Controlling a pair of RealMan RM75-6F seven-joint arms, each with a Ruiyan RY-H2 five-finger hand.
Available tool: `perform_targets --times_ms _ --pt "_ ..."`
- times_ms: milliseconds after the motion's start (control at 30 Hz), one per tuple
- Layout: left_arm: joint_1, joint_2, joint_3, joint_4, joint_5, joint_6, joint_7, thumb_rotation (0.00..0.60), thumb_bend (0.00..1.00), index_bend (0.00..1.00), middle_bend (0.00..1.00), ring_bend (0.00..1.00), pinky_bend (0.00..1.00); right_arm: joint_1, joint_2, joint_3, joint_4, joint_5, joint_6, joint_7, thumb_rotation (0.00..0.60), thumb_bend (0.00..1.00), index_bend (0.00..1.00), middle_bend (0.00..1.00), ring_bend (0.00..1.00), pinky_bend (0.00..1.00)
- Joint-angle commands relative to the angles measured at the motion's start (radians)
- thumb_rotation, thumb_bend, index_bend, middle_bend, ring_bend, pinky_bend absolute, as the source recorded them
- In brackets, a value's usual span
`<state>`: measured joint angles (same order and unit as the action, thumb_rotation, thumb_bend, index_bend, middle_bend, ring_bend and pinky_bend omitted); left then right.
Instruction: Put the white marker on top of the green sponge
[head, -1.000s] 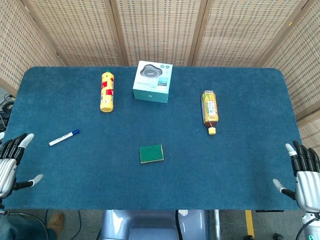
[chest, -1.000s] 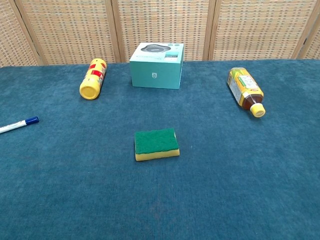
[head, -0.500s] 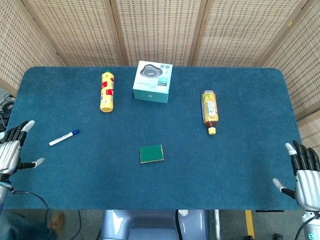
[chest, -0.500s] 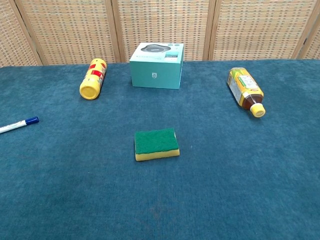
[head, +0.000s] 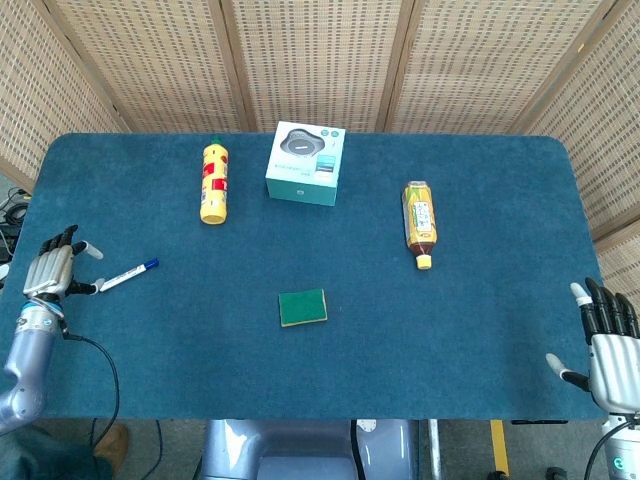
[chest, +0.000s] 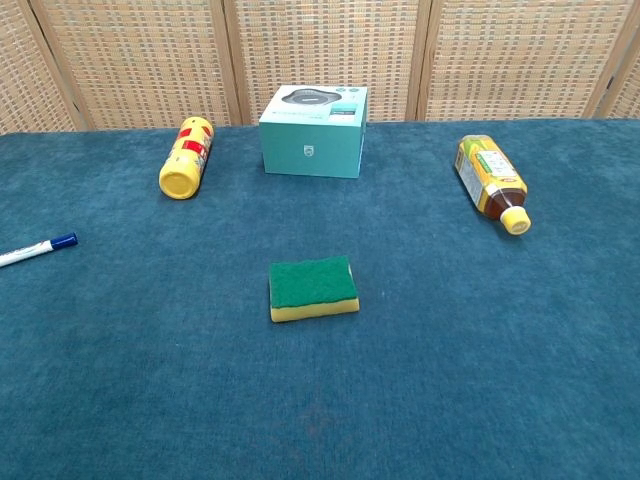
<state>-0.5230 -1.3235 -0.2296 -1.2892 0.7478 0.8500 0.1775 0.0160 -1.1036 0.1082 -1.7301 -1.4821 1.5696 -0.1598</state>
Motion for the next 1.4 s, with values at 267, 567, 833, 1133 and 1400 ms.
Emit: perform_targets --times_ms 267,567,833,1133,1400 --pt "-0.075 -0.125 -0.009 0.16 -0.131 -0.094 0.054 0.6 0.3 0.42 0.0 0.0 0.0 0.006 -0.007 0.0 0.006 0.012 -0.013 -0.011 0.6 0.0 0.03 0.0 0.0 0.0" --pt "-0.09 -0.164 0.001 0.221 -0.172 -0.124 0.068 0.6 0.3 0.45 0.0 0.0 0.0 0.009 -0.009 -0.002 0.009 0.017 -0.02 -0.012 0.6 0.0 0.03 0.0 0.0 0.0" --pt "-0.099 -0.204 0.003 0.273 -0.184 -0.127 0.073 0.6 0.31 0.46 0.0 0.0 0.0 0.011 -0.009 -0.006 0.009 0.014 -0.024 -0.018 0.6 0.0 0.03 0.0 0.0 0.0" --pt "-0.104 -0.231 0.002 0.305 -0.19 -0.135 0.076 0.6 0.32 0.52 0.0 0.0 0.0 0.01 -0.009 -0.004 0.014 0.023 -0.024 -0.008 0.6 0.0 0.03 0.0 0.0 0.0" --pt "-0.108 -0.241 0.001 0.323 -0.196 -0.139 0.087 0.6 0.32 0.51 0.0 0.0 0.0 0.01 -0.004 -0.005 0.01 0.028 -0.028 0.002 0.6 0.0 0.03 0.0 0.0 0.0"
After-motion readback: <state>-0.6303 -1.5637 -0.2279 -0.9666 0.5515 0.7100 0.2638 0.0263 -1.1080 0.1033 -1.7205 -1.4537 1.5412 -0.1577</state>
